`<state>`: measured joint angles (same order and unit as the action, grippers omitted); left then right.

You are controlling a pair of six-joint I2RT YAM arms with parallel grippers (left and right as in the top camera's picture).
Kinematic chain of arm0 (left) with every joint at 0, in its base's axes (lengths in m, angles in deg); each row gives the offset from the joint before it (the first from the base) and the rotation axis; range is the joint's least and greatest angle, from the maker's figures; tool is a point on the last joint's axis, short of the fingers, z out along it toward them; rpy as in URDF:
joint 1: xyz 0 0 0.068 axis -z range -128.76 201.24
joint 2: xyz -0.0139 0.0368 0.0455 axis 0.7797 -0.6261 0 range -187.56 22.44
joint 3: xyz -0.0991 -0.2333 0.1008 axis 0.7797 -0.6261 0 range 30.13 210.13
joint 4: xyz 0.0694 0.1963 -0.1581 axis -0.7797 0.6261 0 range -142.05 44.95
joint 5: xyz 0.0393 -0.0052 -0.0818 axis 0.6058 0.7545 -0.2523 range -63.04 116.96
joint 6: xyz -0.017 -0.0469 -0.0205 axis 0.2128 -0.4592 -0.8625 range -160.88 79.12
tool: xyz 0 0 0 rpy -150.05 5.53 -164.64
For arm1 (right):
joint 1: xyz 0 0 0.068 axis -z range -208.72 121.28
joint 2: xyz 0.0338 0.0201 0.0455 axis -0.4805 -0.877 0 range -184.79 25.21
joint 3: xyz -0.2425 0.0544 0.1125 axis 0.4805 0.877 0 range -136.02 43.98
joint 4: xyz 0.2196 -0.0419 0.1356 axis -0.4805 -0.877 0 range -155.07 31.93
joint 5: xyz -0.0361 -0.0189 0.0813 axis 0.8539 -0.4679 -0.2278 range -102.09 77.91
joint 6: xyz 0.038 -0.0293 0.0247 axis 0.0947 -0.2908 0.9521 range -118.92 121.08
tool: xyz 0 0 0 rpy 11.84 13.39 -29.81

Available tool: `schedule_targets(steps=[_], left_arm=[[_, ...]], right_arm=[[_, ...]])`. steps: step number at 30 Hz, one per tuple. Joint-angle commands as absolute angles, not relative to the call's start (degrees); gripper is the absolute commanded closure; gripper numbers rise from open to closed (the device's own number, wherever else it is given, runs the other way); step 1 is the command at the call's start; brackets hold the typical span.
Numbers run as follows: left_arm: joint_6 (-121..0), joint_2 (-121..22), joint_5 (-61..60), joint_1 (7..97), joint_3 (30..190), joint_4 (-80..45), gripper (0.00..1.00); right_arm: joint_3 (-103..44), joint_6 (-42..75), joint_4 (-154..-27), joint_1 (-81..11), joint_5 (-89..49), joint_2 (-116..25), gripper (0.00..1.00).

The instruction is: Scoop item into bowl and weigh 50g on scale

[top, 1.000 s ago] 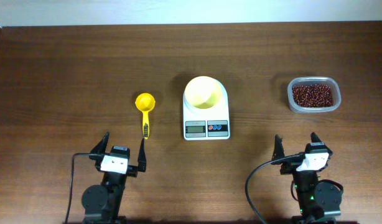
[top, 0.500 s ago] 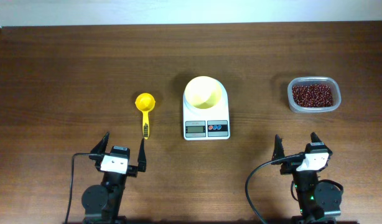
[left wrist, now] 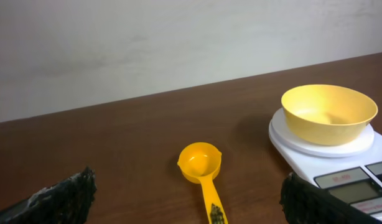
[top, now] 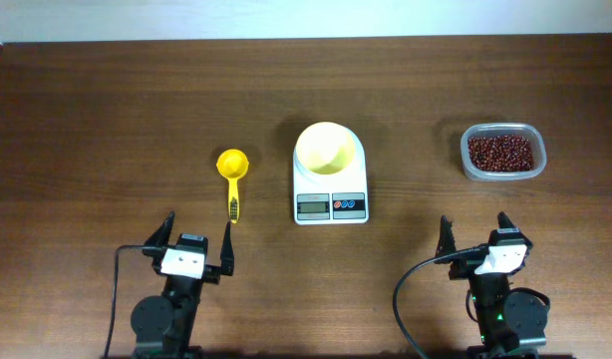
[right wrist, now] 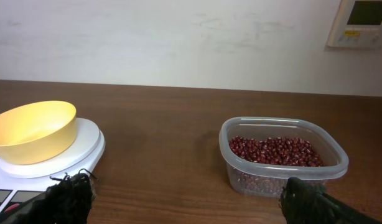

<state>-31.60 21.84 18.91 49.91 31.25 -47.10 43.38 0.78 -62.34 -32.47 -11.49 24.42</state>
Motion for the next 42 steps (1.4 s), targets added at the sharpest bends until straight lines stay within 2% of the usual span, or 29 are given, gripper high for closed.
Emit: schedule_targets(steps=[1, 4, 11, 24, 29, 37, 42], left_arm=[[-30.42, 21.64, 19.26, 49.57, 37.37, -41.22, 0.01], [-27.38, 18.43, 19.26, 49.57, 43.10, -36.17, 0.01], [-27.06, -3.76, 18.82, 49.57, 62.84, -27.67, 0.01], [-28.87, -58.42, 18.19, 49.59, 123.99, 20.70, 0.01], [-31.41, -74.64, 17.31, 49.59, 136.34, 34.23, 0.01], [-31.38, -86.36, 17.31, 49.59, 136.91, 33.20, 0.01], [-31.36, -86.75, 17.31, 49.59, 136.87, 28.92, 0.01]], right_arm=[[43.66, 0.43, -62.78, -32.84, -11.43, 25.01, 0.01], [43.66, 0.43, -62.78, -32.84, -11.41, 25.01, 0.01], [43.66, 0.43, -62.78, -32.84, -11.41, 25.01, 0.01], [43.66, 0.43, -62.78, -32.84, -11.43, 25.01, 0.01], [43.66, 0.43, -62.78, -32.84, -11.43, 25.01, 0.01], [43.66, 0.46, -62.78, -32.84, -11.41, 25.01, 0.01], [43.66, 0.43, -62.78, -32.84, -11.41, 25.01, 0.01]])
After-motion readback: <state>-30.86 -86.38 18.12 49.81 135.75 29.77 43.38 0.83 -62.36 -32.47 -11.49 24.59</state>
